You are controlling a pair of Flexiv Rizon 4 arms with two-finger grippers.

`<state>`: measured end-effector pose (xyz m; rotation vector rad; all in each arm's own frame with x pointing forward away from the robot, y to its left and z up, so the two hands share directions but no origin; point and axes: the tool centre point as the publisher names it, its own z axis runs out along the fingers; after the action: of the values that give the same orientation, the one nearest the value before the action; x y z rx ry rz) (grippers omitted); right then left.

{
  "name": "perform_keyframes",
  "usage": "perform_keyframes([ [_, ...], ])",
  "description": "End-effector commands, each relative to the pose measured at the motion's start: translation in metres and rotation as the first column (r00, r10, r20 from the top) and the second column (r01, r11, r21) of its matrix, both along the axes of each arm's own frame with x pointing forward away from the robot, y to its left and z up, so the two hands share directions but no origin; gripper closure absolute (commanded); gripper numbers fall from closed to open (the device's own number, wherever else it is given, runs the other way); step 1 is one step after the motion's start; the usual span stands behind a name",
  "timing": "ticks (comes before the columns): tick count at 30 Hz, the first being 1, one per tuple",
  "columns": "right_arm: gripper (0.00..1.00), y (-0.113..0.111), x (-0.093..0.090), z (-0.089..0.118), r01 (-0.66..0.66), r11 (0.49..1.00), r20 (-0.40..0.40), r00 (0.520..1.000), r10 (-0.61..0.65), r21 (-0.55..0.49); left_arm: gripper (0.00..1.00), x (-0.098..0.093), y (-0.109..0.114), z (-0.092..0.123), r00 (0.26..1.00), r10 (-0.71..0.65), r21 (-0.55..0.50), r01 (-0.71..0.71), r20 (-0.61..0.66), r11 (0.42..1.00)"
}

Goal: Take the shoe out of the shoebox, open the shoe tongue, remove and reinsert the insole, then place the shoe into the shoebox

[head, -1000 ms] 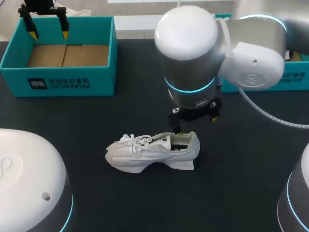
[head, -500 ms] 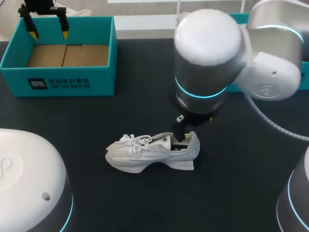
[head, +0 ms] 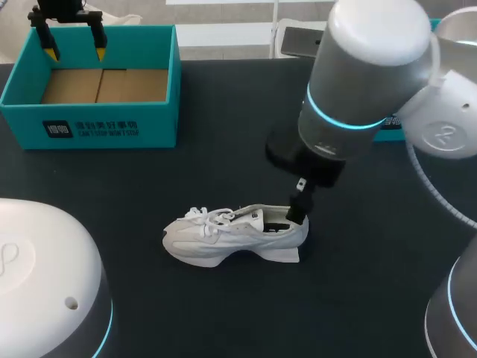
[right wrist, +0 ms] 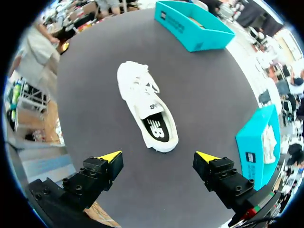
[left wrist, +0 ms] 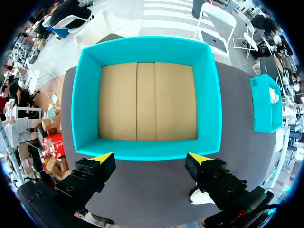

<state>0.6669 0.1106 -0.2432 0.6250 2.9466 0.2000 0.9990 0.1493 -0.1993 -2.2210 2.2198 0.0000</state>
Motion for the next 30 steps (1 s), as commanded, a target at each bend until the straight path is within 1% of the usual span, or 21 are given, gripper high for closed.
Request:
perform_keyframes([
  [1, 0.00, -0.012, 0.001, -0.011, -0.236, 0.961, -0.060, 0.967, 0.247, 0.143, 0.00, 0.000, 0.000, 0.000, 1.000, 0.000, 0.000, 0.000, 0.000, 1.000],
  [3, 0.00, -0.022, -0.002, -0.019, -0.249, 0.932, -0.008, 0.966, 0.260, 0.263, 0.00, 0.000, 0.000, 0.000, 1.000, 0.000, 0.000, 0.000, 0.000, 1.000],
  [4, 0.00, -0.028, -0.003, -0.022, -0.252, 0.926, 0.009, 0.966, 0.260, 0.281, 0.00, 0.000, 0.000, 0.000, 1.000, 0.000, 0.000, 0.000, 0.000, 1.000],
  [5, 0.00, -0.033, -0.004, -0.025, -0.253, 0.922, 0.006, 0.965, 0.263, 0.294, 0.00, 0.000, 0.000, 0.000, 1.000, 0.000, 0.000, 0.000, 0.000, 1.000],
  [6, 0.00, -0.039, -0.004, -0.029, -0.270, 0.905, 0.012, 0.959, 0.282, 0.330, 0.00, 0.000, 0.000, 0.000, 1.000, 0.000, 0.000, 0.000, 0.000, 1.000],
  [8, 0.00, -0.050, -0.005, -0.035, -0.262, 0.888, 0.036, 0.962, 0.269, 0.378, 0.00, 0.000, 0.000, 0.000, 1.000, 0.000, 0.000, 0.000, 0.000, 1.000],
  [12, 0.00, -0.066, -0.006, -0.046, -0.279, 0.807, 0.103, 0.959, 0.265, 0.520, 0.00, 0.000, 0.000, 0.000, 1.000, 0.000, 0.000, 0.000, 0.000, 1.000],
  [14, 0.00, -0.071, -0.005, -0.054, -0.274, 0.800, 0.105, 0.960, 0.259, 0.534, 0.00, 0.000, 0.000, 0.000, 1.000, 0.000, 0.000, 0.000, 0.000, 1.000],
  [17, 0.00, -0.074, -0.004, -0.066, -0.289, 0.771, 0.117, 0.955, 0.271, 0.568, 0.00, 0.000, 0.000, 0.000, 1.000, 0.000, 0.000, 0.000, 0.000, 1.000],
  [18, 0.00, -0.074, -0.003, -0.070, -0.308, 0.760, 0.134, 0.949, 0.284, 0.572, 0.00, 0.000, 0.000, 0.000, 1.000, 0.000, 0.000, 0.000, 0.000, 1.000],
  [20, 0.00, -0.075, 0.000, -0.078, -0.329, 0.724, 0.170, 0.943, 0.286, 0.607, 0.00, 0.000, 0.000, 0.000, 1.000, 0.000, 0.000, 0.000, 0.000, 1.000],
  [21, 0.00, -0.075, 0.001, -0.081, -0.344, 0.717, 0.186, 0.938, 0.293, 0.606, 0.00, 0.000, 0.000, 0.000, 1.000, 0.000, 0.000, 0.000, 0.000, 1.000],
  [22, 0.00, -0.075, 0.002, -0.086, -0.346, 0.701, 0.190, 0.937, 0.293, 0.624, 0.00, 0.000, 0.000, 0.000, 1.000, 0.000, 0.000, 0.000, 0.000, 1.000],
  [23, 0.00, -0.076, 0.004, -0.090, -0.349, 0.695, 0.193, 0.936, 0.295, 0.628, 0.00, 0.000, 0.000, 0.000, 1.000, 0.000, 0.000, 0.000, 0.000, 1.000],
  [25, 0.00, -0.075, 0.007, -0.097, -0.361, 0.663, 0.209, 0.931, 0.299, 0.656, 0.00, 0.000, 0.000, 0.000, 1.000, 0.000, 0.000, 0.000, 0.000, 1.000],
  [27, 0.00, -0.075, 0.009, -0.106, -0.329, 0.669, 0.177, 0.942, 0.286, 0.667, 0.00, 0.000, 0.000, 0.000, 1.000, 0.000, 0.000, 0.000, 0.000, 1.000],
  [28, 0.00, -0.075, 0.010, -0.112, -0.305, 0.695, 0.142, 0.948, 0.284, 0.651, 0.00, 0.000, 0.000, 0.000, 1.000, 0.000, 0.000, 0.000, 0.000, 1.000],
  [30, 0.00, -0.075, 0.010, -0.112, -0.305, 0.695, 0.142, 0.948, 0.284, 0.651, 0.00, 0.000, 0.000, 0.000, 1.000, 0.000, 0.000, 0.000, 0.000, 1.000],
])
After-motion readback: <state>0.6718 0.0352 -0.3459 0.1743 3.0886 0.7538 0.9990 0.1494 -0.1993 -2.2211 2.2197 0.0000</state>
